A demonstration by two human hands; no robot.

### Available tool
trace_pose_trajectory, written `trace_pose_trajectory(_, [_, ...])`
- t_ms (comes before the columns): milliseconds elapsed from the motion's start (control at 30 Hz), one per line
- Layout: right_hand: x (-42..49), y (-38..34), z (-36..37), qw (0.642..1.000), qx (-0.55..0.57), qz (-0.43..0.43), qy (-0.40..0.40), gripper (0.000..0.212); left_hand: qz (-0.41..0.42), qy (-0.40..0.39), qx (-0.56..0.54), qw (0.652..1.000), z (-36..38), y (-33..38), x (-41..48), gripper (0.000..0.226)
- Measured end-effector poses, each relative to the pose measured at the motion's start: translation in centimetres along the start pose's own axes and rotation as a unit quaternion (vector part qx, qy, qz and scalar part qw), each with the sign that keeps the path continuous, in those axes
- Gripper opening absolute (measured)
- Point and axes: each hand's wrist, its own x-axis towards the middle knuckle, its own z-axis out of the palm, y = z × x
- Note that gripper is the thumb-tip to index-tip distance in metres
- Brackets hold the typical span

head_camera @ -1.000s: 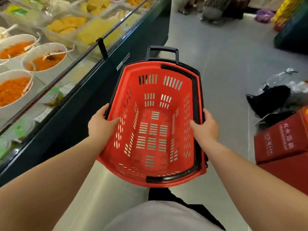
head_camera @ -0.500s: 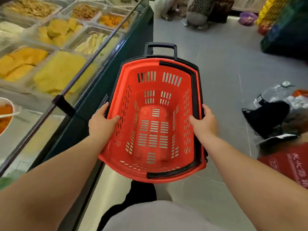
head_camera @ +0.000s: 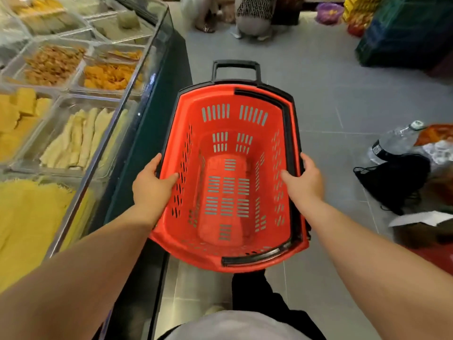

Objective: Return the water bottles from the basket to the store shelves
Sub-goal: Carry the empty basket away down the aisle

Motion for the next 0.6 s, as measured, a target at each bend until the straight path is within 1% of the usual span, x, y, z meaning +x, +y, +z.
trace_pose_trajectory(67, [4.3,-0.5,1.7,1.0,-0.004,0.003,-0.002,0.069,-0.003,-0.001,0.011,1.0,2.2,1.1,3.8,0.069])
trace_pose_trajectory(233, [15.1,-2.1,5.6,0.999,-0.023,0.012,-0.034,0.069,-0.044,0.008,0.043,0.998,7.7,3.2,13.0,0.069])
trace_pose_trajectory(367, [23.1,-2.8,9.3,0.996,-0.062,0.026,-0.065,0.069,-0.07,0.008,0.035,0.997,11.7,3.8,19.1,0.067])
trace_pose_trajectory(467, [28.3,-2.4,12.9,0.991,-0.092,0.037,-0.091,0.069,-0.096,0.011,0.039,0.995,14.9,2.7,23.5,0.067])
trace_pose_trajectory(600, [34.5,1.0,19.6,0.982,-0.127,0.07,-0.118,0.069,-0.128,-0.007,0.072,0.989,20.8,-1.4,29.7,0.067])
